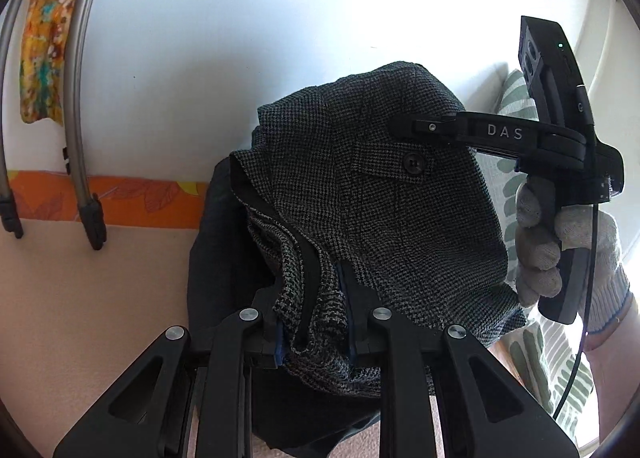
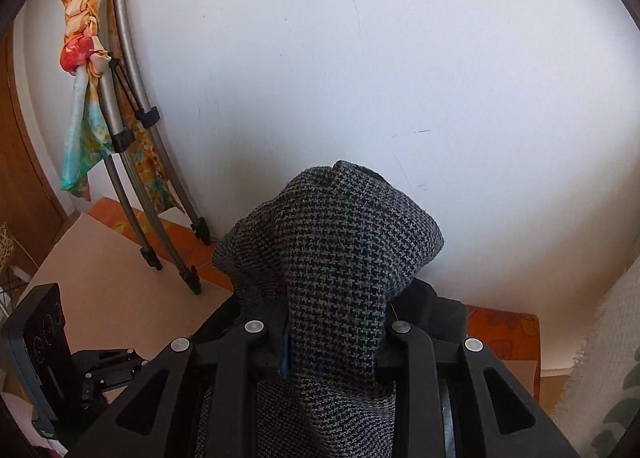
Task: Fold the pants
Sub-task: 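Lower the shorts onto the stack and open both grippers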
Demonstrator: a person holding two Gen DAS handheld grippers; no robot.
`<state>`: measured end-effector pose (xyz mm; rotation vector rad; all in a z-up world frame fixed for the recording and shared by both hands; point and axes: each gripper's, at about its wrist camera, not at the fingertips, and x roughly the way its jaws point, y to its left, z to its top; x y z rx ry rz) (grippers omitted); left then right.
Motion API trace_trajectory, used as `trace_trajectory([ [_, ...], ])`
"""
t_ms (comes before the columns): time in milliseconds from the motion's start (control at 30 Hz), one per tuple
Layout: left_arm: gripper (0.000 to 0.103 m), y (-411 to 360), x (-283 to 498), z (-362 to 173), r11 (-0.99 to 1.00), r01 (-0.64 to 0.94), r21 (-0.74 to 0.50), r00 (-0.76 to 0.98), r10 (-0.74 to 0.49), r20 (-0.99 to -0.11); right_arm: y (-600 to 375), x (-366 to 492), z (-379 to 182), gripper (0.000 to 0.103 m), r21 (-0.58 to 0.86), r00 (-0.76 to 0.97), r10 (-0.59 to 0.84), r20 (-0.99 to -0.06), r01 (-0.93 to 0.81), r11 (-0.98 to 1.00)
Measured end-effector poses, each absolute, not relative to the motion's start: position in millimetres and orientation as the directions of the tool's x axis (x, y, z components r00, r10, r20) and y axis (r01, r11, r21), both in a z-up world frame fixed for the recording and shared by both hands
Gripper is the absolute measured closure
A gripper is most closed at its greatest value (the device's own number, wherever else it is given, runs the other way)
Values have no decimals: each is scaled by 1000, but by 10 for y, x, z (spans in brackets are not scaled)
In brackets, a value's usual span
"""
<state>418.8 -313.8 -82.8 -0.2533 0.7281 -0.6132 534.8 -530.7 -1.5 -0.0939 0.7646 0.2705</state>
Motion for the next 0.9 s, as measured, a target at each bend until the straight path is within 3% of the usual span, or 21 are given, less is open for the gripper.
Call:
trace_trajectory([
  [67,81,-3128,4164,-851,809,432,-398,588,-587,-556,-5438,5484,-189,59,9,675,156,-721,-215,976],
  [167,68,-3046,4123,-887,818,411,-402,580,-575,-577,-5634,5596,-342,39,20,676,88,-732,-108,994],
  [267,68,-2964,4068,-888,817,404,-411,566,-577,-590,-5701,5596,-363,33,-41,687,-13,-727,-24,999],
  [333,68,-2924,3987,-851,825,406,-394,567,-565,-599,-5785,5539,-355,32,-65,691,-60,-720,19,998],
  [900,68,-2742,3414,-294,827,473,-304,583,-553,-596,-5719,4245,310,29,42,791,-12,-611,47,998],
])
